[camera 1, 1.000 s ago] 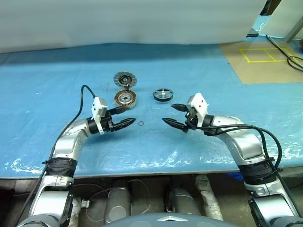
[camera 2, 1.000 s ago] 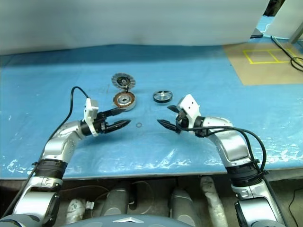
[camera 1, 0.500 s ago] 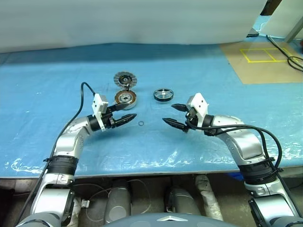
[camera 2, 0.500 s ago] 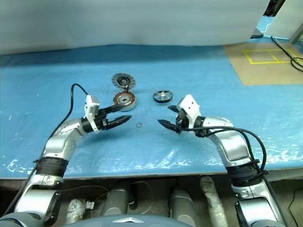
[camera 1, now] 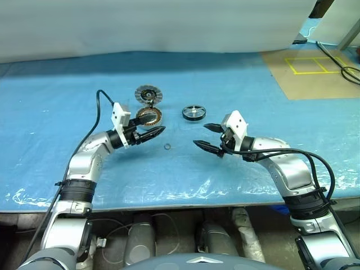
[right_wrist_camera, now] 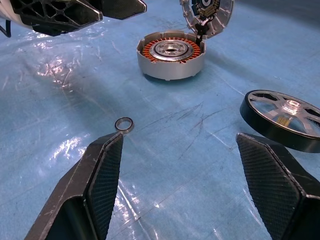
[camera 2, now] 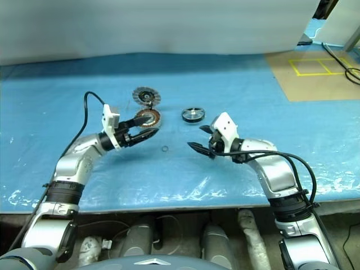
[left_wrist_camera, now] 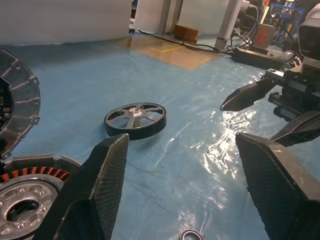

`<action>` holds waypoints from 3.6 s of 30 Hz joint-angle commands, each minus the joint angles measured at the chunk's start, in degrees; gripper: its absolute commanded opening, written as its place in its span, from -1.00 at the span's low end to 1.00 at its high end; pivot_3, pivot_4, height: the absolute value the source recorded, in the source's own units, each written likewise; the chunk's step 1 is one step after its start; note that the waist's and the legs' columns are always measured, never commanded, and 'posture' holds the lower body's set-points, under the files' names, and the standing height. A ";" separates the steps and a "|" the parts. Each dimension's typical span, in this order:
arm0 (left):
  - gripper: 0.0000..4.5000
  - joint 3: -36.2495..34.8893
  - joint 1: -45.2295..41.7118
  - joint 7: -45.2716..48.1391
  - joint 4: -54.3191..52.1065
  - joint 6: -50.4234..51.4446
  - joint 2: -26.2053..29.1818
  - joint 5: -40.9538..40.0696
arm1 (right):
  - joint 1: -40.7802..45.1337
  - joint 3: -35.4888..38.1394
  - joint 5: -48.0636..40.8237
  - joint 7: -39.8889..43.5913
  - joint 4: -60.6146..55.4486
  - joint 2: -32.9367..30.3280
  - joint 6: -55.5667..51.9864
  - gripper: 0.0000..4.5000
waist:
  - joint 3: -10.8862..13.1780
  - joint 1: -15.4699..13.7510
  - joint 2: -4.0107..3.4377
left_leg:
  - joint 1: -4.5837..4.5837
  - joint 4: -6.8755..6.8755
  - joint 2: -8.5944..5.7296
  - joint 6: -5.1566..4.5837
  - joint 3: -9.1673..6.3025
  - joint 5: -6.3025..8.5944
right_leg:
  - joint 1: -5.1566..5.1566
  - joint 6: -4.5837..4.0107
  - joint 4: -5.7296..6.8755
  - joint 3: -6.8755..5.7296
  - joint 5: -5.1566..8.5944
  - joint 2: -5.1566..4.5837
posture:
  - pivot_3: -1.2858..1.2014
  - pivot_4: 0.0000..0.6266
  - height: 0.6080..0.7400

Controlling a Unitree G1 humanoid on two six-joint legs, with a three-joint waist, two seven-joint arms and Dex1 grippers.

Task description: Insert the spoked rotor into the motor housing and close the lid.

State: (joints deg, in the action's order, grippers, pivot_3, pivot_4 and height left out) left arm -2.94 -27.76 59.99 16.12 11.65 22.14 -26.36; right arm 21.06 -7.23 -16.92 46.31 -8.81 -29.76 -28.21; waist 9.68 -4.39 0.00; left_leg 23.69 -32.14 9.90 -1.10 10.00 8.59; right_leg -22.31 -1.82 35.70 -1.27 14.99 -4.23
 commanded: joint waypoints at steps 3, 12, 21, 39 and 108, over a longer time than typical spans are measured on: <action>0.59 -2.57 -4.55 -3.04 2.73 -1.47 0.50 0.67 | 0.38 0.60 0.04 -0.15 -1.99 -0.22 0.78 0.68 | 0.00 -0.01 0.00 | 0.00 0.00 0.00 0.00 0.00 0.00 | 0.00 0.00 0.01 0.00 0.00 0.00 | 0.03 -0.52 1.00; 0.59 1.57 -16.99 3.58 15.67 -8.24 5.06 8.43 | 0.79 -0.11 1.51 -0.25 -1.01 -0.02 1.27 0.68 | 0.00 -0.11 0.00 | 0.02 0.00 -0.01 -0.02 -0.01 -0.01 | -0.01 0.01 -0.01 0.00 0.00 0.00 | 0.03 -0.52 1.00; 0.59 13.50 -32.99 8.69 39.89 -24.79 7.31 26.68 | -0.40 -0.22 2.79 -1.84 -1.92 1.16 1.35 0.68 | 0.01 -0.94 0.02 | 0.04 0.01 -0.03 -0.02 -0.02 -0.04 | -0.02 0.02 0.00 -0.01 -0.01 -0.02 | 0.03 -0.52 1.00; 0.59 18.72 -42.44 5.81 56.11 -26.11 3.90 40.27 | -5.87 0.66 3.70 -7.34 -6.10 2.19 1.20 0.68 | 0.04 -1.32 0.07 | 0.27 0.00 -0.02 -0.08 -0.06 -0.18 | -0.14 0.01 0.02 -0.18 -0.02 -0.08 | 0.03 -0.52 1.00; -0.11 19.15 -35.61 22.72 54.28 -31.46 6.85 42.72 | -7.35 -1.15 7.55 -9.45 -6.71 2.42 0.95 0.68 | 0.04 -1.11 0.07 | -0.44 0.87 -0.12 -0.16 0.06 -0.09 | 0.38 -0.02 -0.68 -0.08 -0.03 -0.10 | 0.03 -0.52 1.00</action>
State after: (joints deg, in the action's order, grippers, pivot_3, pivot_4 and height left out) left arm 15.09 -65.05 76.19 70.60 -20.25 28.17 16.33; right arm 13.05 -8.65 -9.14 36.74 -14.16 -27.43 -27.93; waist 9.72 -5.50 0.07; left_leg 23.27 -31.25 9.78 -1.27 10.07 8.49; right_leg -21.93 -1.83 35.02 -1.37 14.96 -4.34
